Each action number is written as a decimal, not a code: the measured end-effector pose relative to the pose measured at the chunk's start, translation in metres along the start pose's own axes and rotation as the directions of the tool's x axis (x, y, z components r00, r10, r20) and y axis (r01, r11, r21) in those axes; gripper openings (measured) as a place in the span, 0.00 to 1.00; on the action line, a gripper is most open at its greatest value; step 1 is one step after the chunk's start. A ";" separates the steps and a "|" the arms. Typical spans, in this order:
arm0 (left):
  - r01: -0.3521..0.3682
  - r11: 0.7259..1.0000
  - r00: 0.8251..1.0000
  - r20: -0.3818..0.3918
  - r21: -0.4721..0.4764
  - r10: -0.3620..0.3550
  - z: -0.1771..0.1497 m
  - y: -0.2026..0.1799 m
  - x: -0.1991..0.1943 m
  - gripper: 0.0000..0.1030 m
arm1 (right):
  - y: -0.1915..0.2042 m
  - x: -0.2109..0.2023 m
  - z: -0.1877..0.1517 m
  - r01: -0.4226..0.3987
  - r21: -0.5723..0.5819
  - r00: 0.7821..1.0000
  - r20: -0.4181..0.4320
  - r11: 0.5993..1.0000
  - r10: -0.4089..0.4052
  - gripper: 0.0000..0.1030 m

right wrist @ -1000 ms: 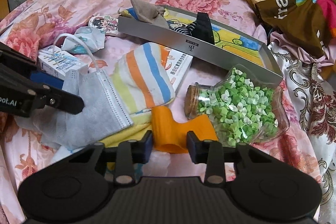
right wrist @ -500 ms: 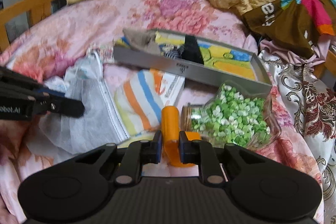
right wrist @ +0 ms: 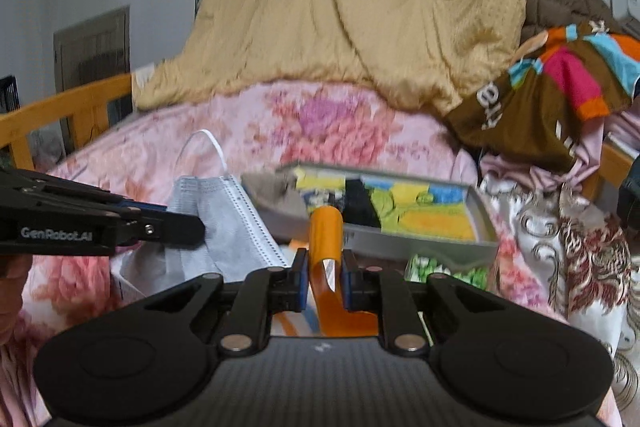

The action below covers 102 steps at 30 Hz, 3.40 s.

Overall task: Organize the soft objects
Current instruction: 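Carry the grey mask and orange band over the grey tray with both grippers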

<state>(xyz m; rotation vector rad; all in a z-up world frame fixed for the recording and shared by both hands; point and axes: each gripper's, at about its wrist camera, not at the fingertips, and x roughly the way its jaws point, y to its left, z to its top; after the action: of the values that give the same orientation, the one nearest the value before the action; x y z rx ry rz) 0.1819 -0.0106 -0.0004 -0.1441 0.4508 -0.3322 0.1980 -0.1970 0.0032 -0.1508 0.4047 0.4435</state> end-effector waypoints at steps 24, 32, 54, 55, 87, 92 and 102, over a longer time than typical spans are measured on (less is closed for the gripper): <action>-0.014 0.994 0.988 0.154 -0.112 0.032 0.061 0.058 0.092 0.04 | -0.045 0.081 0.038 0.044 0.175 0.991 0.117 0.984 -0.065 0.17; -0.027 0.977 0.986 0.156 -0.209 0.061 0.060 0.096 0.117 0.04 | -0.041 0.126 0.050 0.022 0.223 0.993 0.105 0.975 -0.046 0.17; -0.080 0.963 0.995 0.042 -0.257 0.094 0.039 0.129 0.149 0.06 | -0.032 0.178 0.048 0.031 0.255 0.999 0.033 0.966 -0.041 0.17; -0.086 0.963 0.995 0.031 -0.257 0.097 0.037 0.129 0.151 0.06 | -0.033 0.178 0.046 0.038 0.258 0.999 0.027 0.965 -0.047 0.17; -0.138 0.955 0.990 -0.046 -0.264 0.130 0.031 0.133 0.160 0.19 | -0.027 0.188 0.036 0.040 0.245 0.998 -0.052 0.969 -0.028 0.30; -0.158 0.952 0.987 -0.048 -0.262 0.151 0.031 0.132 0.158 0.28 | -0.029 0.187 0.036 0.022 0.271 0.999 -0.048 0.962 -0.009 0.41; -0.189 0.938 0.982 -0.047 -0.291 0.184 0.030 0.137 0.150 0.47 | -0.031 0.185 0.039 0.009 0.290 0.999 -0.039 0.957 0.002 0.60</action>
<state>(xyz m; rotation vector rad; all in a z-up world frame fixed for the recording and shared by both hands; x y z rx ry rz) 0.3610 0.0676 -0.0623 -0.3864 0.5275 -0.0777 0.3777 -0.1443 -0.0361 0.1251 0.5035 0.3733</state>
